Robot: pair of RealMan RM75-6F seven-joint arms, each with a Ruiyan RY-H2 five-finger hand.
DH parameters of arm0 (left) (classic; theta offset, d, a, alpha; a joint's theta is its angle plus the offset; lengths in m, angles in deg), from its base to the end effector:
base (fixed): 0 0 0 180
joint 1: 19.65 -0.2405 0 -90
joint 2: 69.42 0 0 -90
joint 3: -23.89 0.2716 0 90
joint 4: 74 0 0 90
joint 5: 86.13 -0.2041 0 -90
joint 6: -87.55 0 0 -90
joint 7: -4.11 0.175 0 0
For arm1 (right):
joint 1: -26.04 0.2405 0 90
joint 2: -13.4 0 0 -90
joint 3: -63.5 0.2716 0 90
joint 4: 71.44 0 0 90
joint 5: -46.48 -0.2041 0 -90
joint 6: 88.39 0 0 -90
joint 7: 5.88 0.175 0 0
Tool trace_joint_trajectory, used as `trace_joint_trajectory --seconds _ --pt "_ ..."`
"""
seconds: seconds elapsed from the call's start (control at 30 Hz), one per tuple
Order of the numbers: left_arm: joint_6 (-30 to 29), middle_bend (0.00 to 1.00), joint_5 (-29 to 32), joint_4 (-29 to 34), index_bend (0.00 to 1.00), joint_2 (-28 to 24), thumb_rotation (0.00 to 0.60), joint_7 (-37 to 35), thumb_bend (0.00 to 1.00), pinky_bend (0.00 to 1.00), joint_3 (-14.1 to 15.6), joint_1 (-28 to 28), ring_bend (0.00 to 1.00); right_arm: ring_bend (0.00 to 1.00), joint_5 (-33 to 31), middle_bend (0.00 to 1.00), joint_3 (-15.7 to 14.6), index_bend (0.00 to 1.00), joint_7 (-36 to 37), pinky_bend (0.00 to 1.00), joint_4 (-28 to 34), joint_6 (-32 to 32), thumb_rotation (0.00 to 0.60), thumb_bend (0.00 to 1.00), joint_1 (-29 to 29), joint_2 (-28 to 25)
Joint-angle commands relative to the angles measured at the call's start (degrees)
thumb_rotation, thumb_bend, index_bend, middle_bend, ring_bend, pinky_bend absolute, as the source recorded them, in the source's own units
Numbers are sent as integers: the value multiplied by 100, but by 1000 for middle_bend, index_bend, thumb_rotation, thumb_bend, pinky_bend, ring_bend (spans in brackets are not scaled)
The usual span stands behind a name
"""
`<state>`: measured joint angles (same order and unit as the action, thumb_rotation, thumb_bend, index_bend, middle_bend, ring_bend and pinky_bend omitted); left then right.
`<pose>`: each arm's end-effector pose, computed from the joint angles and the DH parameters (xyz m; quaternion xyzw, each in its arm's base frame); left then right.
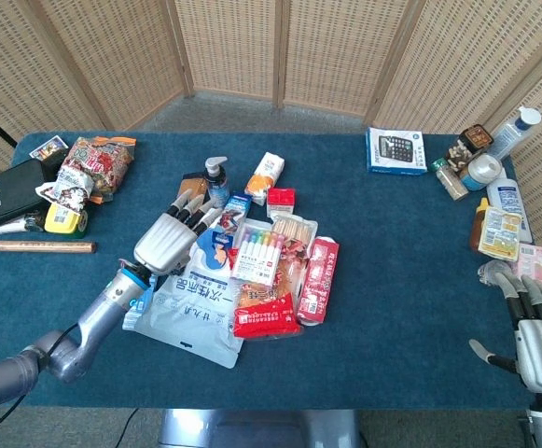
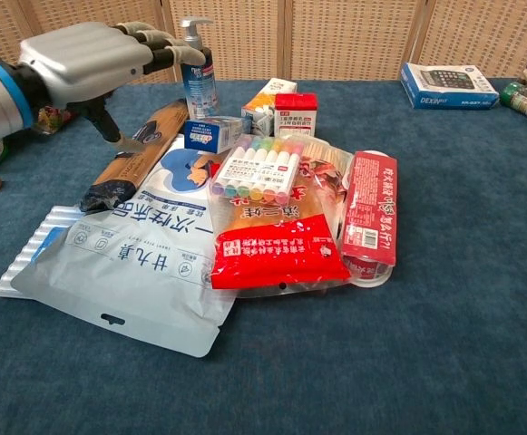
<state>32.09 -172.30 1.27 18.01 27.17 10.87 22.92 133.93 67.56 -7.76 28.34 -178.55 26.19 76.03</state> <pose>-0.1326 0.4010 0.0058 -0.8014 -0.1443 -0.3716 0.4459 -0.3037 -0.1895 0.1851 0.5525 -0.3941 0.4227 0.6007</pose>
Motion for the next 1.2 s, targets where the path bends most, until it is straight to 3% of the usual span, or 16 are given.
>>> trace_joint_trajectory --seconds 0.03,0.3,0.87,0.97,1.0,1.07,1.13,1.2 --pt "159 0 166 -304 0 285 600 207 43 0 -66 250 0 0 -35 0 16 0 70 0 -11 6 600 0 -3 -22" --pt "168 0 284 -761 0 710 600 356 43 0 106 426 0 0 -184 0 61 0 297 0 -107 94 599 0 13 -52" --pt "216 0 547 -2025 0 1652 600 218 43 1 40 942 0 0 -183 0 60 0 467 0 -140 129 600 0 24 -67" --pt "170 11 572 -2244 43 1836 600 96 44 133 0 1028 7 0 -158 0 60 0 543 0 -150 102 600 0 15 -74" --pt "99 105 537 -2315 124 1893 600 40 43 259 -3 1051 75 0 -157 0 62 0 559 0 -153 97 600 0 13 -77" --pt "-140 411 404 -2515 370 2041 600 -138 43 532 19 1086 334 0 -159 0 64 0 597 0 -158 90 600 0 9 -84" --pt "-307 809 305 -2688 695 2153 600 -277 53 822 50 1109 711 0 -152 0 62 0 636 0 -159 85 600 0 4 -90" --pt "-349 940 268 -2834 804 2233 600 -326 67 905 87 1137 841 0 -139 0 60 0 653 0 -165 78 600 0 3 -94"
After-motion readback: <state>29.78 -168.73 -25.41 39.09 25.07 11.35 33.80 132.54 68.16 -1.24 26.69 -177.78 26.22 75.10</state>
